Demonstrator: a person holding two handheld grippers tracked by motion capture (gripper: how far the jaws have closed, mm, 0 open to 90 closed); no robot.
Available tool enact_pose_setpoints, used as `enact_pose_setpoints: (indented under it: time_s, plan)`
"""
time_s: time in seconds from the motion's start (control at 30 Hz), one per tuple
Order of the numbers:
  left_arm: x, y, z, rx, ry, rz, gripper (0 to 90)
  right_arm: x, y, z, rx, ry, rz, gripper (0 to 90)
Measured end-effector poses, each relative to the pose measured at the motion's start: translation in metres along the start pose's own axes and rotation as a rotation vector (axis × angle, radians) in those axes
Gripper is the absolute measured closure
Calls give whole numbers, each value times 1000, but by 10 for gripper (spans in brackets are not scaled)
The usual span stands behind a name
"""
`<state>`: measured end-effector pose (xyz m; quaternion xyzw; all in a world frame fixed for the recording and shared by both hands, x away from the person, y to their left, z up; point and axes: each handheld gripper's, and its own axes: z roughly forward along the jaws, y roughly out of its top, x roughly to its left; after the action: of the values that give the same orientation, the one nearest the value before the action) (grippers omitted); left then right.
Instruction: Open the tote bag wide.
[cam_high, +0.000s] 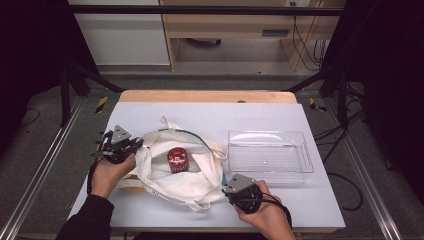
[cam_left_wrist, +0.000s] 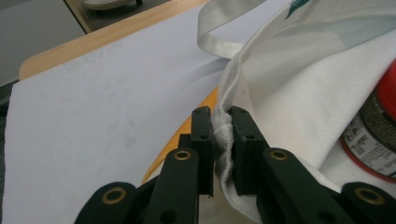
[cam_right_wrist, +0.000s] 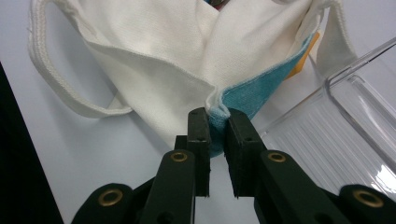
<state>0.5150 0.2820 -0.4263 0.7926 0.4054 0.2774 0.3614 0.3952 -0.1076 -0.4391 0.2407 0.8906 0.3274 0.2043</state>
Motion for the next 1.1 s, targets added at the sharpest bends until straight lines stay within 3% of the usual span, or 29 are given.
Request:
enact_pose_setpoints:
  time_s: [0.2, 0.4, 0.5, 0.67, 0.77, 0.93, 1.1]
  plan:
    - [3, -4, 7, 17, -1, -30, 808, -2, -4, 3, -6, 6, 16, 811]
    - [-2, -1, -1, -5, -8, -14, 799, -5, -5, 2, -43, 30, 47, 799]
    - [-6, 2, -10, -42, -15, -15, 761, -5, -5, 0, -63, 42, 60, 776]
    - [-16, 7, -31, -103, 6, -3, 562, -6, 0, -12, -130, 64, 77, 652]
    - [-23, 11, -47, -146, 4, 7, 516, -5, 4, -17, -147, 69, 72, 610]
    - [-34, 12, -70, -160, 1, 26, 462, -4, 18, -30, -182, 73, 54, 531]
    - [-47, -6, -76, -148, -23, -12, 414, -15, 41, -36, -175, 59, 32, 429]
